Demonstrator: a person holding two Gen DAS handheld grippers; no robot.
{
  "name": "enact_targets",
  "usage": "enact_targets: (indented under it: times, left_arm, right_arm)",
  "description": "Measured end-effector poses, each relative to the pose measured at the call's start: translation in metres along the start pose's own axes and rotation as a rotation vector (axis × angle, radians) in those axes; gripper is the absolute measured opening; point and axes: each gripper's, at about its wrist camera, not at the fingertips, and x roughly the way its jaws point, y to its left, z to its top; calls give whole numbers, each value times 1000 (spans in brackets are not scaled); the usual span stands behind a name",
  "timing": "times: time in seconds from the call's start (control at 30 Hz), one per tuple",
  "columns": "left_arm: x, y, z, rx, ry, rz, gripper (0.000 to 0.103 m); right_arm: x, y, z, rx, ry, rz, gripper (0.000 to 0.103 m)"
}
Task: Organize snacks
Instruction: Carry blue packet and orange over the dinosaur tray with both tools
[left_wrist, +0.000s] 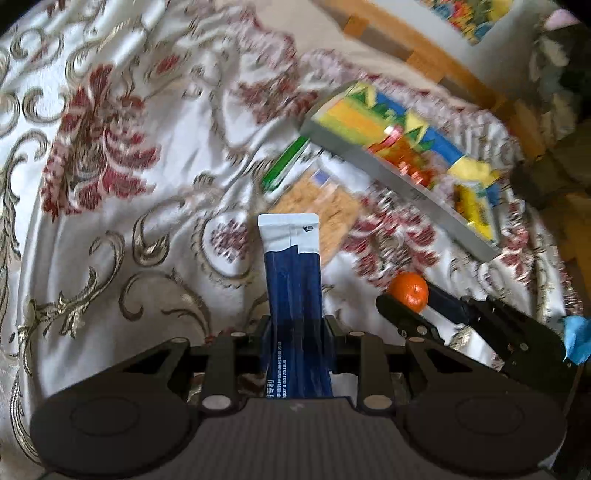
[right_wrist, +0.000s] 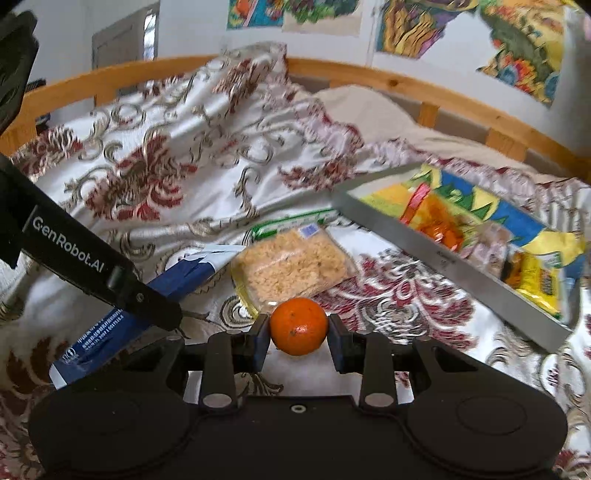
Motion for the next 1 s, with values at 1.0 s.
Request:
enact_targets:
  times: [1.0]
  left_arm:
    - [11, -105, 98, 105, -480, -122, 32]
  right_arm:
    - [-23, -106, 50, 62, -362, -149, 36]
